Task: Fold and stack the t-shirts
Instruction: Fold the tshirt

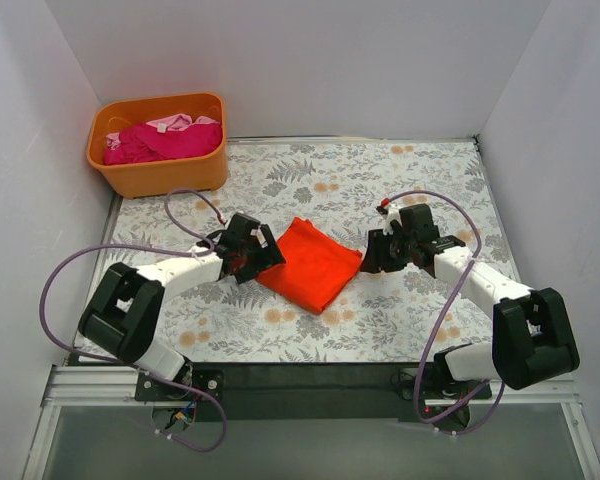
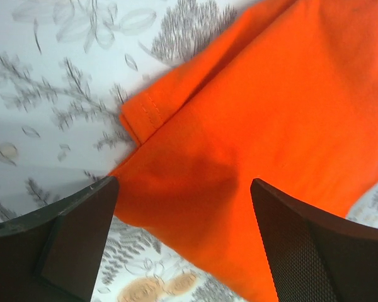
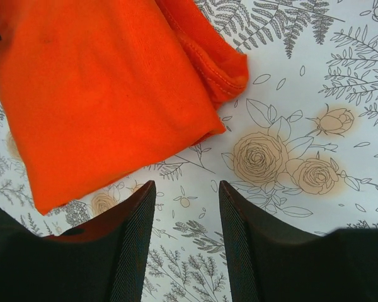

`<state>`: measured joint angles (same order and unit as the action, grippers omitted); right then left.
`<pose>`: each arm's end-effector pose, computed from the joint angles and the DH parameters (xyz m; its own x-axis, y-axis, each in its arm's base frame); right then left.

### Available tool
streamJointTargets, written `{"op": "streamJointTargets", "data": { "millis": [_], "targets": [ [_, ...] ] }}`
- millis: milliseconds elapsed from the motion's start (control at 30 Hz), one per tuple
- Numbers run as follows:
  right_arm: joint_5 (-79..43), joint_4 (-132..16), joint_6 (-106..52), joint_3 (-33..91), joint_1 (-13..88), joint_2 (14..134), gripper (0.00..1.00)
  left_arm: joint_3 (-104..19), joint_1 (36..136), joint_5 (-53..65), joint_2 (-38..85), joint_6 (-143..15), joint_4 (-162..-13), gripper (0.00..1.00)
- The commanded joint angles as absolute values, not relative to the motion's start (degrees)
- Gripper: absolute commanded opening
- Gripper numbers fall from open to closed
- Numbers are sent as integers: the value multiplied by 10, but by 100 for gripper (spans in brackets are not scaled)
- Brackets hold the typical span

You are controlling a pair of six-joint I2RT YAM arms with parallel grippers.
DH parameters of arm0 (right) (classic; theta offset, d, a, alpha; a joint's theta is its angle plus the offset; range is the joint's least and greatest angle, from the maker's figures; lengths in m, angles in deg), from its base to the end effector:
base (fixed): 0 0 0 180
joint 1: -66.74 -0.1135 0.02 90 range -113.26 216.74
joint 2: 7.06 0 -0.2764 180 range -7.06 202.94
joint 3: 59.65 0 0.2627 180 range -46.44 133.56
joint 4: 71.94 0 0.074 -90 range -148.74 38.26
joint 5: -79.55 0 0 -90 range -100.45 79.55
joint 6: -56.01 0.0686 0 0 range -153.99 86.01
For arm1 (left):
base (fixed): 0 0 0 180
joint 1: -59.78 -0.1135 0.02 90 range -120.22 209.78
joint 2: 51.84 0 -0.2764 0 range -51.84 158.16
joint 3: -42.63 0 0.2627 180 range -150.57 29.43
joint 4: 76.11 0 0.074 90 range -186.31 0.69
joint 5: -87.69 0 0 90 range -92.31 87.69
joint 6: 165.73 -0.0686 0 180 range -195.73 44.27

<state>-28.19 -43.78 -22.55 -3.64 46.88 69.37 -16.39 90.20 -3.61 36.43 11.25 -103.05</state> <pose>0.2690 0.1194 0.1860 -0.7931 -0.0856 -0.6031 -0.3631 0.8614 0.3552 0.2769 -0.1608 0.1429 -0.5324 -0.8451 -0.0481 -0.6894 0.4659 -0.5547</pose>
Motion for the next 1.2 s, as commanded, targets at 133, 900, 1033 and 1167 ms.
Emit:
{"op": "streamJointTargets", "data": {
  "millis": [133, 900, 1033, 1167],
  "targets": [
    [-333, -480, -227, -23, 513, 691, 44, -127, 992, 54, 283, 248, -1063, 79],
    [-471, -582, -281, 61, 576, 886, 46, -278, 898, 3, 403, -127, -972, 80],
    [-496, -582, -293, 73, 576, 922, 46, -285, 895, 25, 435, -160, -953, 77],
    [-509, -604, -301, 82, 576, 940, 45, -288, 892, 44, 448, -175, -938, 72]
  ]
}}
